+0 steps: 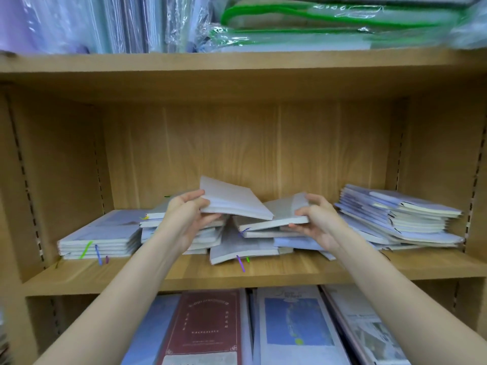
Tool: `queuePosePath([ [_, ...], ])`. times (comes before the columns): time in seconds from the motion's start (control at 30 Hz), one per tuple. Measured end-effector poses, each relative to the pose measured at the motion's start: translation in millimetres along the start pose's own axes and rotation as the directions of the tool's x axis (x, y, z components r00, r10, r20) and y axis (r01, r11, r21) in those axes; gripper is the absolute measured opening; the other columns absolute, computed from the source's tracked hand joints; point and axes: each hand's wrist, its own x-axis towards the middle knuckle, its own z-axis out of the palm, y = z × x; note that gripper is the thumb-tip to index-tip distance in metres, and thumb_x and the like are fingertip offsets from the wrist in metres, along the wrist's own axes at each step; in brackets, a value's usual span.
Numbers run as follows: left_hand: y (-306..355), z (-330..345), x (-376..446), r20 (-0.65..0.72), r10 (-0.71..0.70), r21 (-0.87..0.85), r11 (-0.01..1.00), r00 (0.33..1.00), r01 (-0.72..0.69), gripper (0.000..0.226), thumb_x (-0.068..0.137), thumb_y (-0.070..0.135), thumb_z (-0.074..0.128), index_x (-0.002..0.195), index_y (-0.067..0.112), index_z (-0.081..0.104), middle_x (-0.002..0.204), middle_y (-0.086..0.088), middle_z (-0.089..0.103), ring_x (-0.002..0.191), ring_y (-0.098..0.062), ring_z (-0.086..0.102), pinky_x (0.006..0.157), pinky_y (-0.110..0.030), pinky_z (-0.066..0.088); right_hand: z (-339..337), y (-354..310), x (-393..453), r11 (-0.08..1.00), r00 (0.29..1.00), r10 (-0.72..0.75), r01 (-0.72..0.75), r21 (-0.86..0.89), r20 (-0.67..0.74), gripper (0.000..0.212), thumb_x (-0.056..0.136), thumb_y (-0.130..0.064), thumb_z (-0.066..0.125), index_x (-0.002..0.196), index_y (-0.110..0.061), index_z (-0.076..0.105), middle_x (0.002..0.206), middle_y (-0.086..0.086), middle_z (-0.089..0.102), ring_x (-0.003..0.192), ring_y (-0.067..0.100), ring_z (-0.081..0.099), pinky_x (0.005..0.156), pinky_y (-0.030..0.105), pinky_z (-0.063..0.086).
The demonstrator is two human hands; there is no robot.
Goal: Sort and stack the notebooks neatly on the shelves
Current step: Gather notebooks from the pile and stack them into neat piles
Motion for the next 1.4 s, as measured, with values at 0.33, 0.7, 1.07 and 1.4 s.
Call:
queuePosePath([
  [0.33,-14.8,10.0,9.2,-0.009,-0.065,-0.036,0.997,0.998,0.064,0.034,0.092,-0.011,0.043,0.125,-0.013,0.039,0.113,-0.022,0.052,0.103,-0.034,0.057,0.082,-0.037,0.048,-25.3,-63.9,-23.2,0.9,0.897,-0.421,0.394,-0.189,-0.133,0.04,0.091,0.004,0.043,0.12,-0.024,0.046,0.135,-0.008,0.041,0.102,0.018,0.056,0.045,0.02,0.047],
  [0.7,-41.6,8.4,7.2,0.09,0.081,0.746,0.655,0.993,-0.121,0.045,0.092,0.005,0.051,0.136,0.008,0.043,0.131,-0.013,0.049,0.105,-0.025,0.057,0.085,-0.03,0.045,-28.0,-61.8,-31.8,0.943,0.965,-0.244,0.259,0.207,-0.096,0.04,0.092,0.004,0.046,0.13,-0.009,0.046,0.104,0.008,0.051,0.081,0.02,0.055,0.05,0.02,0.052],
  [1.07,-45.7,-50.4,-13.0,0.103,0.514,0.767,0.504,0.852,-0.397,0.035,0.089,-0.001,0.048,0.121,0.011,0.056,0.12,-0.003,0.05,0.106,-0.014,0.051,0.082,-0.015,0.035,36.0,-45.1,-36.7,0.936,0.965,-0.069,-0.025,0.352,0.253,0.036,0.091,0.012,0.038,0.126,0.004,0.039,0.135,0.025,0.033,0.104,0.04,0.053,0.056,0.034,0.059],
  [1.4,-58.6,-141.9,6.4,0.308,0.363,0.911,0.155,0.879,-0.382,0.058,0.092,0.011,0.047,0.145,0.02,0.026,0.152,0.003,0.025,0.144,-0.014,0.014,0.116,-0.028,0.013,151.1,8.3,-6.0,0.987,0.976,-0.004,-0.03,0.156,0.216,0.042,0.089,0.018,0.039,0.129,0.005,0.039,0.111,0.02,0.047,0.085,0.036,0.053,0.074,0.046,0.053],
])
